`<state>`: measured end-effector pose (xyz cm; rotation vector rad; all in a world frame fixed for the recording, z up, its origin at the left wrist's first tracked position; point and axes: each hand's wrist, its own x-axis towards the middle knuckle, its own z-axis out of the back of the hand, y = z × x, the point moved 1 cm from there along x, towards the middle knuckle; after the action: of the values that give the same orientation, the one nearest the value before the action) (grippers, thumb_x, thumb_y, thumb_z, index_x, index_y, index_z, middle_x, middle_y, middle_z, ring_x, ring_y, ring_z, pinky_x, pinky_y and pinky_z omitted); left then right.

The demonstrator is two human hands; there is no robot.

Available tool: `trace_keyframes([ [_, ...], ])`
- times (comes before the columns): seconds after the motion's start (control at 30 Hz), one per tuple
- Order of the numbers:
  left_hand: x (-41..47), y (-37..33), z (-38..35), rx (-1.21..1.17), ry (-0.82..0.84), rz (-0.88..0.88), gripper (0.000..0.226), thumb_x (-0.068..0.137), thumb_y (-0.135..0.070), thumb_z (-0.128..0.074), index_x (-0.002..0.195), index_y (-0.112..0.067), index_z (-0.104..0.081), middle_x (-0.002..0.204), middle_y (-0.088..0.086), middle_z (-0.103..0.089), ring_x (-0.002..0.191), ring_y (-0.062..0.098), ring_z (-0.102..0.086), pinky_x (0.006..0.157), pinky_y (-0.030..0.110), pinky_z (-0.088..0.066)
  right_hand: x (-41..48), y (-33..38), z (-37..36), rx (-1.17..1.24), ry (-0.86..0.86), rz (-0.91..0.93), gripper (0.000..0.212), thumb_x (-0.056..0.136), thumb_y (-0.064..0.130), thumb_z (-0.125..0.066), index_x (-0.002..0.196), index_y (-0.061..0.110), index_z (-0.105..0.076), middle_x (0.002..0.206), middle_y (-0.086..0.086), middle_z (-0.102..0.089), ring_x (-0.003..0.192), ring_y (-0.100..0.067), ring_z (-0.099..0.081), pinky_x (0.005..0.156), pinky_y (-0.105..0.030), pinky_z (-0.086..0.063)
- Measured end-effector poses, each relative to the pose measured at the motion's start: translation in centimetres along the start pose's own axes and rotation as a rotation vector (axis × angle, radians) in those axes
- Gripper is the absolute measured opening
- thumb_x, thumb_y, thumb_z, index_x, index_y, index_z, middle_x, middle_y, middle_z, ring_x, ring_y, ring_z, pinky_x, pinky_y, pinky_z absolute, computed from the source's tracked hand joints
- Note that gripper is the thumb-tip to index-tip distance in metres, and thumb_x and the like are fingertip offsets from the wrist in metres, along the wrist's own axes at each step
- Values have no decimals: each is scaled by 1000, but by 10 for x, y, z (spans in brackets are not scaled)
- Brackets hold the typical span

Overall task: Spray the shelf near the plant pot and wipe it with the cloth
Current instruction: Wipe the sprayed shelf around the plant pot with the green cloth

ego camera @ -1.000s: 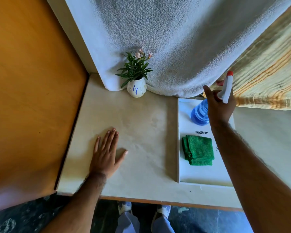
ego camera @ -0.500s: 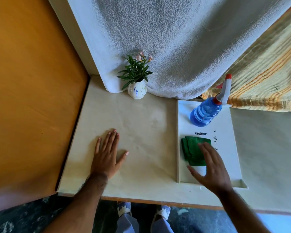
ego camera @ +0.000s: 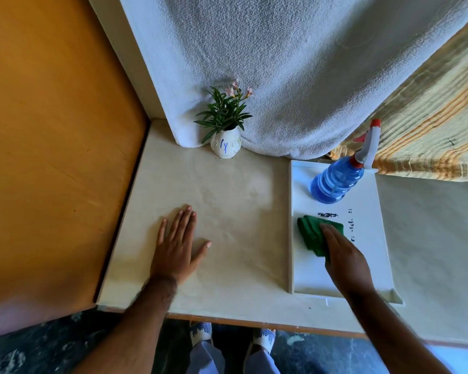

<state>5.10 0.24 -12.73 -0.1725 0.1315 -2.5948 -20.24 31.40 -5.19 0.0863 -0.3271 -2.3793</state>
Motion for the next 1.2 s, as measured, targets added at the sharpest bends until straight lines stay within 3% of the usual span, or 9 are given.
trace_keyframes([
  [0.07, 0, 0, 0, -3, 7, 0, 85, 101, -68, -32, 164, -11, -26, 174, 9, -27, 161, 25, -25, 129, 58, -26, 7, 14, 10, 61, -54, -27, 72, 71, -18, -70, 137, 8, -59, 134, -10, -67, 97, -35, -74, 73, -43, -62],
  [0.13, 1, -1, 0, -10, 16, 8, 86, 100, -67, -36, 165, -12, -26, 174, 8, -26, 161, 24, -25, 129, 58, -25, 16, 36, 15, 112, -91, 56, 72, 71, -18, -69, 138, 8, -59, 137, -9, -66, 104, -33, -72, 77, -40, -61],
  [0.23, 2, -2, 1, -13, 54, 15, 87, 99, -68, -36, 165, -12, -25, 175, 7, -25, 161, 24, -25, 130, 56, -21, 42, 79, 12, 152, -112, 290, 67, 74, -17, -69, 137, 3, -60, 142, -17, -60, 126, -34, -62, 99, -42, -53],
  [0.3, 2, 0, 2, -15, 73, 15, 87, 100, -70, -32, 165, -12, -25, 175, 8, -24, 161, 24, -24, 130, 56, -21, 69, 110, 7, 126, -140, 470, 53, 85, -13, -58, 136, 1, -61, 142, -19, -59, 131, -36, -57, 109, -46, -48],
  [0.43, 2, 0, 3, -12, 84, 20, 89, 100, -72, -29, 165, -12, -23, 175, 8, -24, 161, 25, -23, 130, 57, -24, 135, 161, -3, 58, -167, 705, 44, 100, 4, -35, 135, -1, -61, 139, -24, -60, 130, -41, -57, 109, -54, -47],
  [0.57, 1, 0, 4, -5, 75, 20, 90, 100, -71, -35, 166, -12, -20, 175, 9, -21, 162, 26, -21, 129, 57, -26, 183, 184, -13, -15, -188, 836, 37, 101, 1, -51, 137, -1, -59, 144, -24, -55, 135, -40, -52, 111, -53, -45],
  [0.8, 2, 0, 5, 5, 107, 26, 92, 99, -72, -38, 167, -14, -16, 176, 9, -18, 163, 27, -17, 129, 59, -27, 218, 187, -26, -98, -206, 931, 39, 88, -5, -72, 127, -5, -66, 133, -27, -64, 126, -43, -60, 104, -54, -51],
  [1.0, 3, 0, 5, 19, 126, 33, 92, 99, -73, -34, 167, -14, -15, 176, 8, -16, 163, 26, -15, 131, 55, -17, 211, 184, -45, -36, -66, 889, 41, 89, -10, -70, 129, -7, -64, 135, -29, -61, 127, -45, -58, 105, -57, -49],
  [1.2, 2, 0, 5, -4, 110, 38, 92, 98, -73, -36, 167, -15, -15, 177, 6, -18, 163, 23, -17, 129, 57, -24, 204, 191, -43, 28, -45, 884, 39, 94, -9, -60, 133, -4, -62, 137, -26, -61, 130, -44, -56, 109, -54, -47],
])
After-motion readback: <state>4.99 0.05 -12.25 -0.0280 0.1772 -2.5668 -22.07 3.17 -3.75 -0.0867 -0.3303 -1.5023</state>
